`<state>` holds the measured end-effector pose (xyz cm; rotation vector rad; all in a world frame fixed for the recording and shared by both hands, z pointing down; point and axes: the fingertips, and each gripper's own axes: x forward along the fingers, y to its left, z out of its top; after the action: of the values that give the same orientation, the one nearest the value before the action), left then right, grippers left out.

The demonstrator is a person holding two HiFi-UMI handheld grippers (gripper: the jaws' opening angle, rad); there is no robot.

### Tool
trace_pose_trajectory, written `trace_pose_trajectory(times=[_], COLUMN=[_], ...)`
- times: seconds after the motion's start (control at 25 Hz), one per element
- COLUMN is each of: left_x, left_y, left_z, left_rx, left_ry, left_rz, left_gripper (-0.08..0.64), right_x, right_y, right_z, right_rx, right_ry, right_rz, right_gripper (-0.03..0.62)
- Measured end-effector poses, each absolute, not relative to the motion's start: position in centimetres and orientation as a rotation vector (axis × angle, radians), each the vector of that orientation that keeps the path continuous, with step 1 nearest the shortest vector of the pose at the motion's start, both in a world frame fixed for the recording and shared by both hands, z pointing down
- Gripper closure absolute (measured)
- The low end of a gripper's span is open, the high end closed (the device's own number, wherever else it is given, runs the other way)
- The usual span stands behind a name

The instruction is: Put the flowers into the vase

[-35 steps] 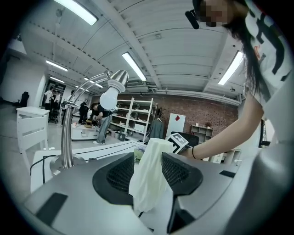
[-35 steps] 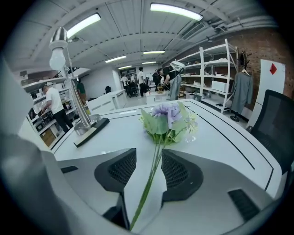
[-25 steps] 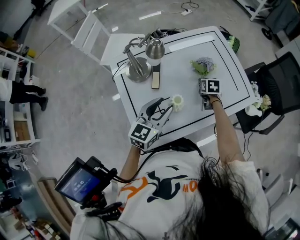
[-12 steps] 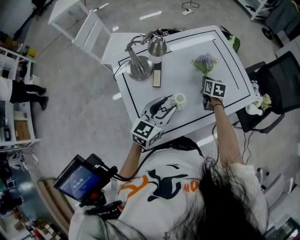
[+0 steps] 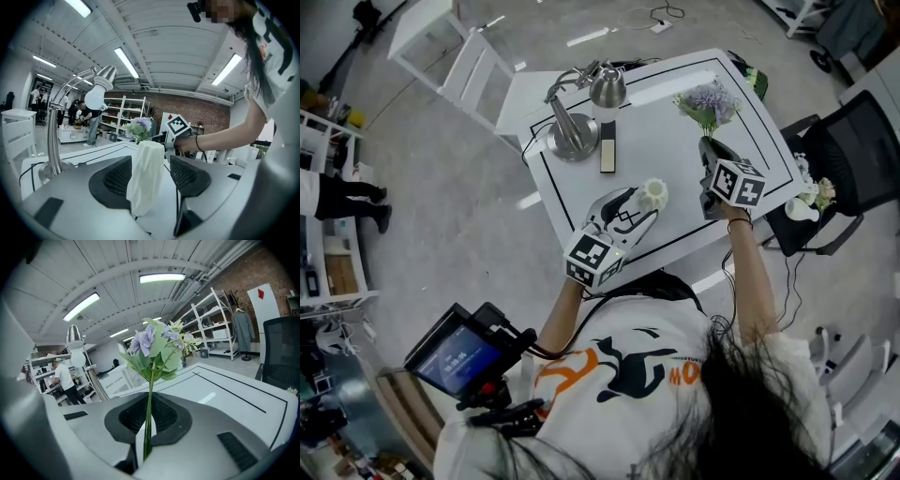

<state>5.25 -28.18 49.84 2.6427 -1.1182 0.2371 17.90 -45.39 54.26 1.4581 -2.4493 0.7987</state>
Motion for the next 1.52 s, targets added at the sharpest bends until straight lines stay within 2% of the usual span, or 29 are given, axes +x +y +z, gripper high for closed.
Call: trace_pose_trajectory(times=[0.72,1.52], left_x=[6.2,6.3], left_y=[-30.4,-31.0], left_z=[48.9,50.6], left_rx=[2.725,2.750], left_ry=[-1.066,-1.061], left_rz=[0.224,0.276], left_gripper=[0.307,0.313], right_x=[12.6,7.8], right_y=[-38.5,-35.6], right_z=[36.4,31.7], right_rx=[1.448,1.319], right_ry=[-2.950,-3.322], right_rz=[0.530,0.231], right_gripper=[0.574,0.574])
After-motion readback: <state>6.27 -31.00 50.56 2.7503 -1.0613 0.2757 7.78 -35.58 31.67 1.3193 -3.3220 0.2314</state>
